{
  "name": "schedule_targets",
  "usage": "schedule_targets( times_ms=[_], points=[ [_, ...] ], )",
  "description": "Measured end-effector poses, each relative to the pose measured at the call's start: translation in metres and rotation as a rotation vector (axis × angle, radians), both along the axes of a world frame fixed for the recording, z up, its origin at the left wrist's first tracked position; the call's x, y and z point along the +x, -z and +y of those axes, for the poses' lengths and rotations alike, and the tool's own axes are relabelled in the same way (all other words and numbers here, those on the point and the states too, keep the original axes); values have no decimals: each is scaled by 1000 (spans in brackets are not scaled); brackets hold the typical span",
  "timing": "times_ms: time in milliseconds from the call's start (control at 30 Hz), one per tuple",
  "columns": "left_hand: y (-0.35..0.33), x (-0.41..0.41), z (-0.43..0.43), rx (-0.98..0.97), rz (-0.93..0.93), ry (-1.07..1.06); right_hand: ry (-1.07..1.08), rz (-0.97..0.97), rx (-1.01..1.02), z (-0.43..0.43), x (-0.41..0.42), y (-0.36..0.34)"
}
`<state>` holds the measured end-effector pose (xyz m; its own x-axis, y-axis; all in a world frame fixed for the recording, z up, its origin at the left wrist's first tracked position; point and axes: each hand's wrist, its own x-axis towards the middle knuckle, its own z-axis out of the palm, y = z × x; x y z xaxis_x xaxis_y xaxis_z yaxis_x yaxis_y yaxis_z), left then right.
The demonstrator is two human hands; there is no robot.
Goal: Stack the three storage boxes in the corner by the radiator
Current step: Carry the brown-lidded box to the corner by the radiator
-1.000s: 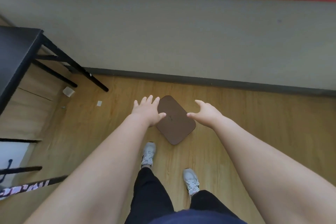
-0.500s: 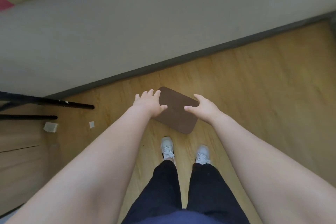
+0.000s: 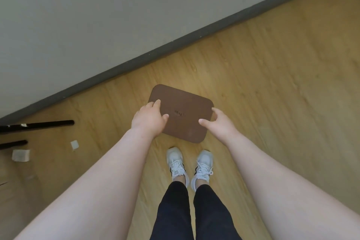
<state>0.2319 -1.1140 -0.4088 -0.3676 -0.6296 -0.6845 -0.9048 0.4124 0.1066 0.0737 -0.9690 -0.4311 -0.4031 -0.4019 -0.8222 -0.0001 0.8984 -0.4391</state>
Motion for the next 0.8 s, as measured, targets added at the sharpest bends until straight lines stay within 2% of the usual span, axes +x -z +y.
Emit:
schedule_targets(
  times_ms=[200,467,800],
  points=[
    [106,1,-12,13,-29,-86,153,-69,72,7,2,102],
    [213,6,-19,57,-54,-213,296,-105,119,-4,9,198],
    [303,16,-52,-13,-36,-309,495,-73,100,-8,8,278]
  ],
)
